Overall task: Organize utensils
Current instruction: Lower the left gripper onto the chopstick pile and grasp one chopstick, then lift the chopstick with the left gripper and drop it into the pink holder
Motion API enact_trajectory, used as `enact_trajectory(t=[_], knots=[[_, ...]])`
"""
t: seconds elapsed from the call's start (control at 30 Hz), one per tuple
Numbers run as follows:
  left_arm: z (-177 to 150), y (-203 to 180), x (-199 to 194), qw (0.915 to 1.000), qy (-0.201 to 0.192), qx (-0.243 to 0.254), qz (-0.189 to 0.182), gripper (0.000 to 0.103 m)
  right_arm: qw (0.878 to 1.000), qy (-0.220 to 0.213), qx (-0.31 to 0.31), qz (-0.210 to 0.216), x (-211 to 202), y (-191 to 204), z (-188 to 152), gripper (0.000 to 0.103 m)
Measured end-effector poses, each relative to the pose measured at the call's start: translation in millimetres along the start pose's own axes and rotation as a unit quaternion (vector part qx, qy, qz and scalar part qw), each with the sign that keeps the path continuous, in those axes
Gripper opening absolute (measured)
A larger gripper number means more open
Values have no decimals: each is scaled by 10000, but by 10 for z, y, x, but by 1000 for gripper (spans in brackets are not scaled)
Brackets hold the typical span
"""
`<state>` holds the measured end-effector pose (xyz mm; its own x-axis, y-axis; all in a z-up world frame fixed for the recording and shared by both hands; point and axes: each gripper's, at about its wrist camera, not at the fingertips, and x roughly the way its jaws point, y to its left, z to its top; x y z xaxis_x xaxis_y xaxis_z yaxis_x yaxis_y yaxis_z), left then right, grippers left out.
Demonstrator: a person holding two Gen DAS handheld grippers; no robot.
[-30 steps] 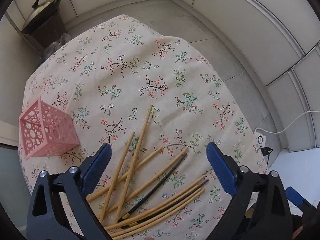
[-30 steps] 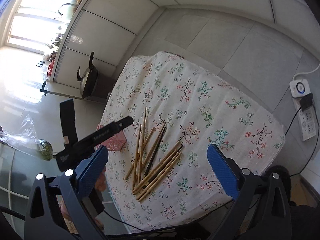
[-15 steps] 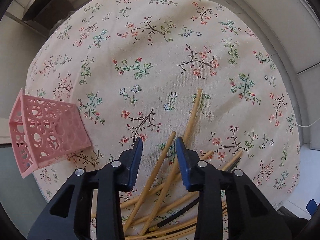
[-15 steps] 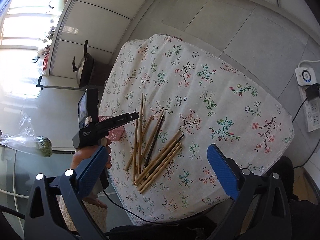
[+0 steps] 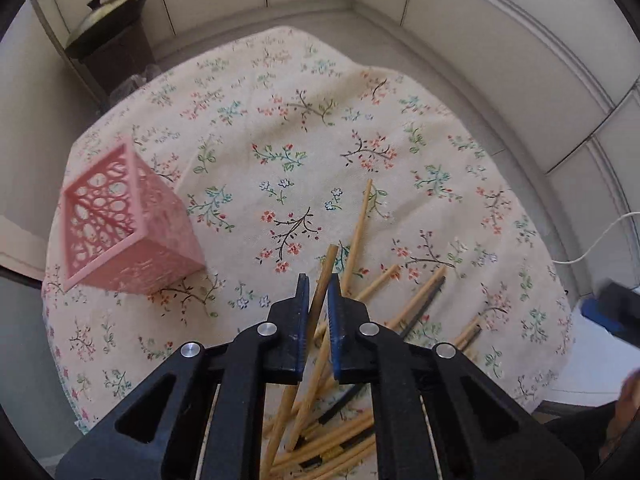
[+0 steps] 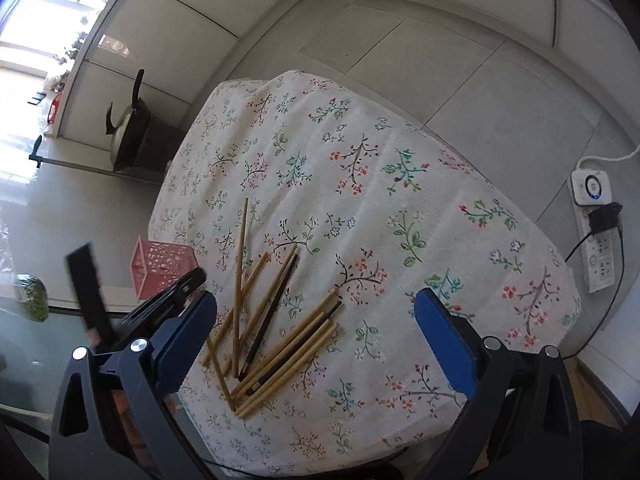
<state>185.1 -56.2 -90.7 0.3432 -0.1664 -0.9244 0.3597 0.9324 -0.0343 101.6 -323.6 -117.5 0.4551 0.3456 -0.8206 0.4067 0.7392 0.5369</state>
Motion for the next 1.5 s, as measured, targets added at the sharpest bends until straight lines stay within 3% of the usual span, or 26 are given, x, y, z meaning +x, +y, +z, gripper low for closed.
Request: enact_trajectory(t=[0.13, 0.27, 0.4, 0.53, 0.6, 0.63, 0.67, 0.7, 0.73, 0.97, 1.3, 1.5], knots=[[-434, 1, -571, 9971, -758, 12, 18, 7, 9990, 77, -296, -325, 405, 437, 249, 96], [-827, 192, -1154, 9902, -1394, -125, -11, 5, 9982, 317, -331, -385, 821, 754, 403, 94], [-1201, 380, -1559, 9807, -1915, -396, 85, 5, 9963, 415, -359, -668, 1179, 1002, 450, 84], [-1375, 556, -1789, 9721, -2241, -689, 97, 5, 9931, 525, -345, -986, 1488, 1114, 486, 74], [-1435, 621, -1876, 9682, -2361, -822, 117, 5, 9913, 690, -222, -1099, 1629, 1104, 478, 62], [-1445, 646, -1900, 9665, -2410, -872, 107, 5, 9905, 596, -261, -1210, 1645, 1130, 469, 61], [-1444, 668, -1918, 9648, -2459, -924, 100, 5, 9900, 473, -416, -1261, 1644, 1185, 459, 43], [-1459, 705, -1935, 9636, -2491, -964, 110, 5, 9892, 568, -534, -1240, 1677, 1221, 456, 7], [-1461, 718, -1944, 9625, -2515, -1013, 121, 5, 9904, 620, -489, -1136, 1673, 1216, 449, 7], [-1523, 759, -2105, 9548, -2696, -1243, 112, 5, 9916, -412, -1104, -531, 744, 1368, 412, 5], [-1412, 731, -2415, 9415, -3044, -1447, 26, 5, 9656, -1587, -2032, 341, -924, 1643, -61, 5], [-1071, 896, -2609, 9214, -3440, -1808, 9, 5, 9580, -1792, -2089, 804, -1515, 1834, -82, 5]])
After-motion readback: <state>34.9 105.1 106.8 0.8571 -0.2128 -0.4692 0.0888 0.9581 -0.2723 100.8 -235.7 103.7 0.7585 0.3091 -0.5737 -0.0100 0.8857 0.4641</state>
